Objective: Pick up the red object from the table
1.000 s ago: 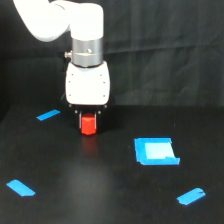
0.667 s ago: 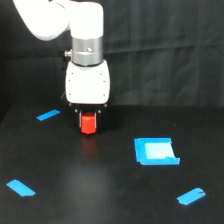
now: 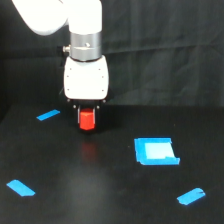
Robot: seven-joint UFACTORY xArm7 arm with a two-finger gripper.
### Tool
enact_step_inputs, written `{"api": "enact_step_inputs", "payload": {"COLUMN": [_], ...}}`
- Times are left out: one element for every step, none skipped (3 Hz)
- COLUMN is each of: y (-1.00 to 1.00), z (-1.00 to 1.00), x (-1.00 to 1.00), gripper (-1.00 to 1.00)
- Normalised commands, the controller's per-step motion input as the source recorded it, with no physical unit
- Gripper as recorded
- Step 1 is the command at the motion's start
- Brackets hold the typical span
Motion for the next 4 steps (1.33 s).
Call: {"api": "enact_step_inputs", "payload": {"y": [-0.01,0.02,-0.05,-0.04], "z": [0.98,0.99,0.96,0.85], "x": [-0.08,-0.05,-0.07,-0.01], "gripper": [-0.95,-0.97,-0.96,-0.93]}}
